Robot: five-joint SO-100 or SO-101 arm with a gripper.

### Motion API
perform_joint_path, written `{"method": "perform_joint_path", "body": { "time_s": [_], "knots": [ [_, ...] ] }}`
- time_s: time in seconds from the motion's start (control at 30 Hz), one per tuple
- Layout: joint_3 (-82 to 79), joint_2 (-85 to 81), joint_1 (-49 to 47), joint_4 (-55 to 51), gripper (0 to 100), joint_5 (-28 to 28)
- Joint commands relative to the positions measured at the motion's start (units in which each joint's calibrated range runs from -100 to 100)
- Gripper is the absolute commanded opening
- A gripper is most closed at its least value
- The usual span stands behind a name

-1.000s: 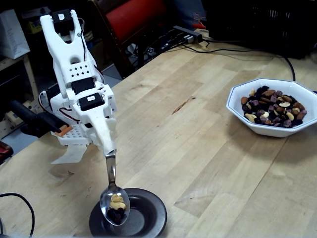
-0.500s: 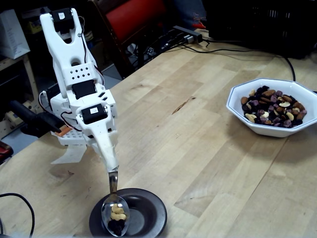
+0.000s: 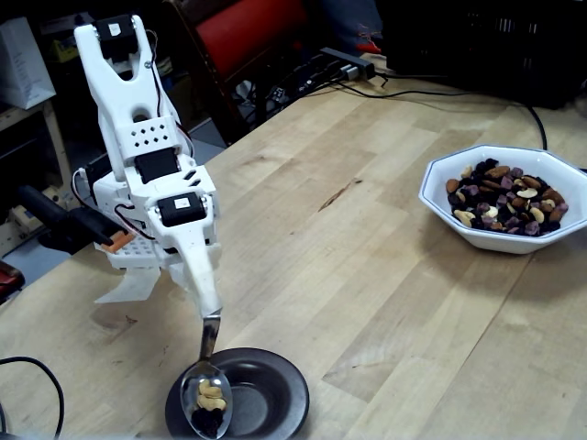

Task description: Use spoon to transfer food from the white bowl to brown plate

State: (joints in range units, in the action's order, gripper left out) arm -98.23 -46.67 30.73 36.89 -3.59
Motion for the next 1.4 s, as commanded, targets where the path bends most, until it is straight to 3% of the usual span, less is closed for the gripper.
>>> {"method": "perform_joint_path", "body": {
  "time_s": [0.0, 0.43, 0.8, 1.37],
  "knots": [
    [-0.44, -0.1, -3.62, -0.13, 4, -1.07],
    [-0.44, -0.1, -5.17, -0.21, 4, -1.51],
    [-0.44, -0.1, -5.62, -0.21, 4, -7.72],
    [-0.44, -0.01, -5.77, -0.13, 4, -11.18]
  ]
}}
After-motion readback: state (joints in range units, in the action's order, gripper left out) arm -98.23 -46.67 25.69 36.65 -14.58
